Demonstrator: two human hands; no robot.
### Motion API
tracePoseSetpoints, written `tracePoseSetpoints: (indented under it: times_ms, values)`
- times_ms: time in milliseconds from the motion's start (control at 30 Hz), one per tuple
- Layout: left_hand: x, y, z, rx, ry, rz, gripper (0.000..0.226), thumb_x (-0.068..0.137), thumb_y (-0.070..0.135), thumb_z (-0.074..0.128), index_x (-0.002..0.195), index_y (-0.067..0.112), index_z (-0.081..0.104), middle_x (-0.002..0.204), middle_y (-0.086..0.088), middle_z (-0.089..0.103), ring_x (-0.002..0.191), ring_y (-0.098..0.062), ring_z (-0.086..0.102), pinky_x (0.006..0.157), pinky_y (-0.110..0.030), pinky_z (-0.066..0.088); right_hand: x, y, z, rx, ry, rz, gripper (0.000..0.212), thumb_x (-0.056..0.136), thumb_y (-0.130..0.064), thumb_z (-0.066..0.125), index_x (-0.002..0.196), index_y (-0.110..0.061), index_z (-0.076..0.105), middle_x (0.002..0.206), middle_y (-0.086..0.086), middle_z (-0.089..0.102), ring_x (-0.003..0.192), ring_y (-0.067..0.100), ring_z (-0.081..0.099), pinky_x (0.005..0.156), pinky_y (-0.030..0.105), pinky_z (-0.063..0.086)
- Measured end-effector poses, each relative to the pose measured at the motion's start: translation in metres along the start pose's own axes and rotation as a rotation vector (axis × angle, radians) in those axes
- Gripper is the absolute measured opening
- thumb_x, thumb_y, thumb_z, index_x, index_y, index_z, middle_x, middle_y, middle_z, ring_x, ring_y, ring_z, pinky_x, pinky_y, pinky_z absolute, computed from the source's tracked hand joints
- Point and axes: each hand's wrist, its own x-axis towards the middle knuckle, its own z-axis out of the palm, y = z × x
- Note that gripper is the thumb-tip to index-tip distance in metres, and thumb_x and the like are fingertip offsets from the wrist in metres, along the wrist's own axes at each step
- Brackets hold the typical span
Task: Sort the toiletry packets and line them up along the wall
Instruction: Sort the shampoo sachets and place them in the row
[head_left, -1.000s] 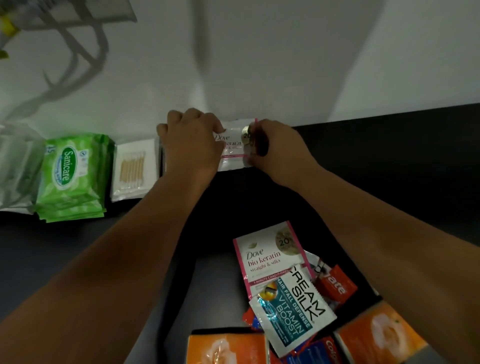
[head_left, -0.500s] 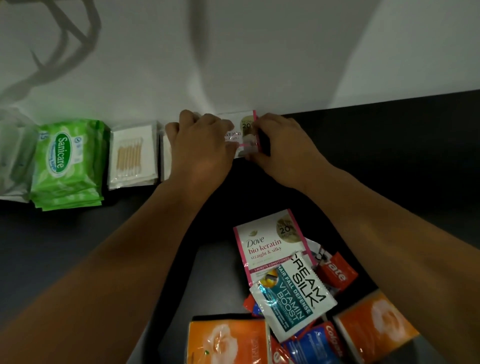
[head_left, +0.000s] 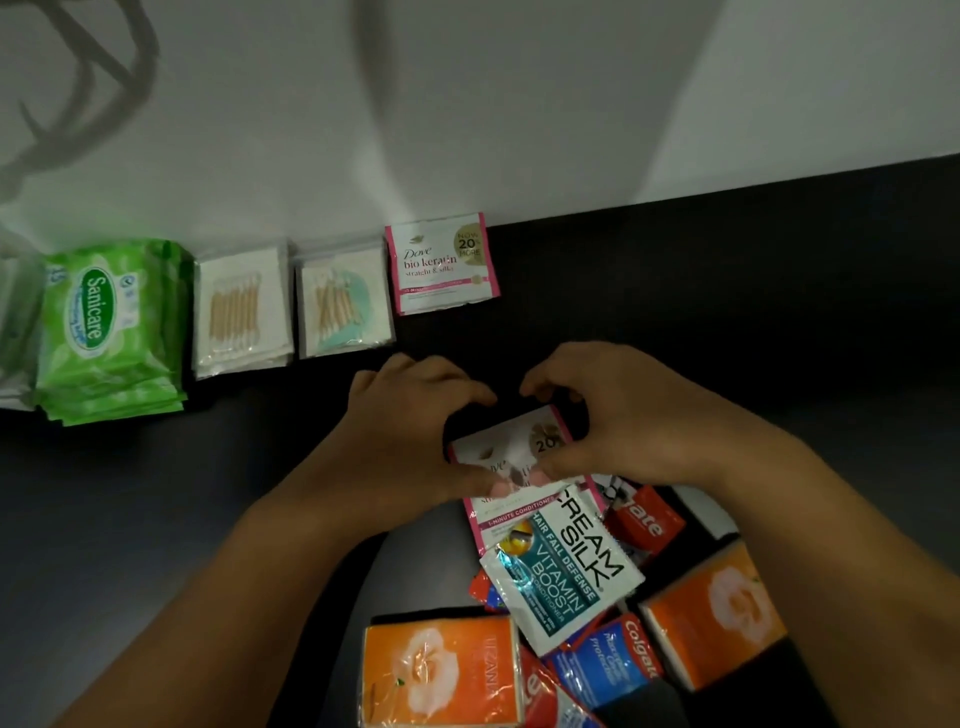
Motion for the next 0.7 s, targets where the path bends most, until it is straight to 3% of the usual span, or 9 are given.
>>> tracePoseSetpoints:
  times_ms: [100, 200, 400, 500, 600, 700]
  values:
    - [-0.010, 0.003, 0.007, 0.069, -0.053, -0.020, 0.096, 0.060, 0.078, 0.072, 0.143, 0.044, 0.039, 0.131, 0.022, 0.036, 0.122, -0.004, 0.027, 0.097, -0.026, 0.018, -0.002, 0.001, 0.008, -0.077, 0.000, 0.000, 0.073, 0.072, -0.044, 0.081, 0.136, -0.035, 0.047, 0.124, -0.019, 0.045, 0.117, 0.004, 0.041, 0.098, 0.027, 0.041]
    - [-0.016, 0.004, 0.012, 0.100, -0.052, -0.044, 0.101, 0.057, 0.085, 0.063, 0.145, 0.044, 0.036, 0.133, 0.019, 0.035, 0.122, -0.005, 0.026, 0.094, -0.026, 0.017, -0.004, 0.001, 0.013, -0.093, -0.005, 0.008, 0.071, 0.076, -0.042, 0.079, 0.139, -0.032, 0.046, 0.124, -0.015, 0.046, 0.118, 0.006, 0.040, 0.100, 0.029, 0.041]
    - [-0.018, 0.009, 0.015, 0.099, -0.071, -0.055, 0.084, 0.069, 0.077, 0.066, 0.140, 0.042, 0.041, 0.129, 0.019, 0.037, 0.122, -0.005, 0.027, 0.096, -0.026, 0.019, -0.008, -0.001, 0.019, -0.098, 0.024, -0.015, 0.044, 0.079, -0.041, 0.077, 0.116, -0.032, 0.056, 0.107, -0.015, 0.049, 0.103, 0.005, 0.045, 0.089, 0.027, 0.044]
    - [-0.019, 0.010, 0.015, 0.060, -0.063, -0.034, 0.072, 0.070, 0.072, 0.069, 0.132, 0.042, 0.046, 0.116, 0.026, 0.040, 0.113, -0.001, 0.030, 0.091, -0.022, 0.023, -0.010, 0.000, 0.022, -0.086, 0.067, -0.051, 0.030, 0.082, -0.039, 0.073, 0.105, -0.032, 0.055, 0.101, -0.016, 0.049, 0.097, 0.003, 0.045, 0.084, 0.024, 0.042]
    - [-0.022, 0.007, 0.013, -0.103, -0.017, -0.083, 0.055, 0.075, 0.054, 0.077, 0.121, 0.048, 0.046, 0.104, 0.027, 0.042, 0.105, -0.001, 0.035, 0.085, -0.013, 0.032, -0.012, -0.001, 0.023, 0.022, 0.127, -0.010, 0.021, 0.085, -0.036, 0.071, 0.100, -0.030, 0.057, 0.093, -0.016, 0.051, 0.086, 0.001, 0.050, 0.070, 0.011, 0.039]
    - [-0.021, 0.002, -0.001, -0.276, 0.048, -0.086, 0.046, 0.081, 0.035, 0.078, 0.112, 0.048, 0.047, 0.105, 0.018, 0.063, 0.095, -0.001, 0.060, 0.079, -0.028, 0.054, -0.011, -0.005, 0.017, 0.282, 0.173, 0.046, 0.013, 0.088, -0.031, 0.070, 0.098, -0.032, 0.062, 0.092, -0.012, 0.064, 0.083, -0.004, 0.062, 0.065, 0.008, 0.049]
